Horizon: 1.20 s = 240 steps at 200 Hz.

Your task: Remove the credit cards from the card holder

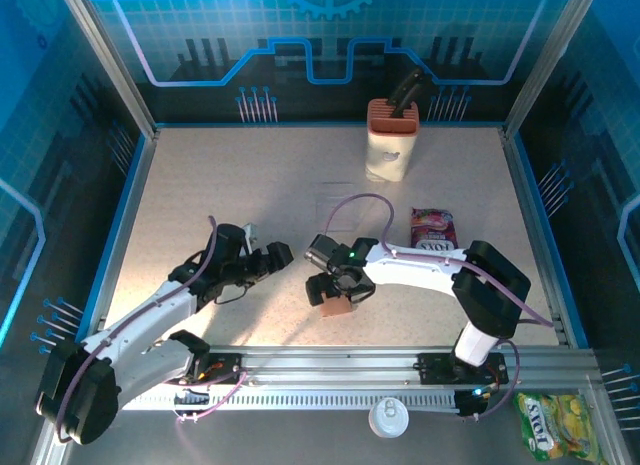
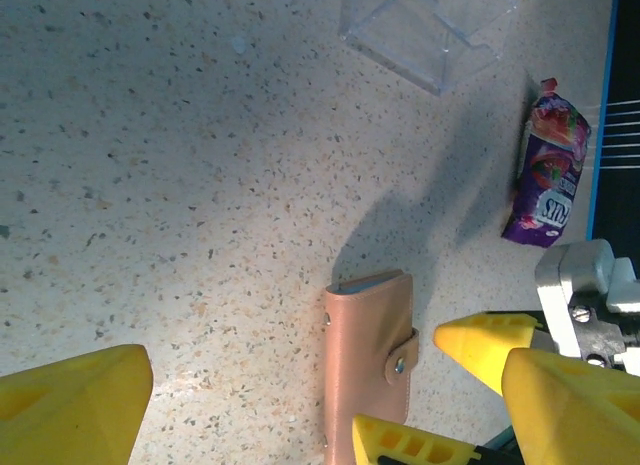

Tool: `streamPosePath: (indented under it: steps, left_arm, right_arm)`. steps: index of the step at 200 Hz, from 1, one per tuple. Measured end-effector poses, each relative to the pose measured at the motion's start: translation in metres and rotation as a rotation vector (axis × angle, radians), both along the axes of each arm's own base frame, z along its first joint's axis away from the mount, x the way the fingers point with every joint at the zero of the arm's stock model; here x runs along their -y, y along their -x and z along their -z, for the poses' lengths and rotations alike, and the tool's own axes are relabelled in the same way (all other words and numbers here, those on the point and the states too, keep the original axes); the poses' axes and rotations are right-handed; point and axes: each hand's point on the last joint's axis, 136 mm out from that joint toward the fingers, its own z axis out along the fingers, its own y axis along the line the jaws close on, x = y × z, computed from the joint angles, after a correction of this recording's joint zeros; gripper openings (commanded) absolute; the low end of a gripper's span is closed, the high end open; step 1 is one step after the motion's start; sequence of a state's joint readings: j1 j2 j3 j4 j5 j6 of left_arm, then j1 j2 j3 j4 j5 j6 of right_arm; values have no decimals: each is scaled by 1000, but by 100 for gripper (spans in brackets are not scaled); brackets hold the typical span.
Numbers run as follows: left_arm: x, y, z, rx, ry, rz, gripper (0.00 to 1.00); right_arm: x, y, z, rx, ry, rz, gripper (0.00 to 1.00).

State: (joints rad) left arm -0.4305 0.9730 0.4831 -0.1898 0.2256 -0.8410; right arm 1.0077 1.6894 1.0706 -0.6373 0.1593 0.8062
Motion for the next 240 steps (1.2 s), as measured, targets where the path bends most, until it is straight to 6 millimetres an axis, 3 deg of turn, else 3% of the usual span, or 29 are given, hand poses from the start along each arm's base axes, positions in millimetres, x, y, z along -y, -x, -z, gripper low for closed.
streamPosePath:
  steps: [82,137,182,240]
  left_arm:
    - [-16,7,20,-19,-46,-69,91]
    - [-21,8,19,-1,-56,-86,91]
    - [-21,8,21,-6,-59,-86,91]
    - [-17,8,30,-40,-56,-67,88]
  right_arm:
    - [-4,13,21,-16,67,55,100]
    - [-7,10,22,-14,67,81,87]
    - [-18,0,18,-2,52,83,82]
    - [-30,-35,16,17,23,130,82]
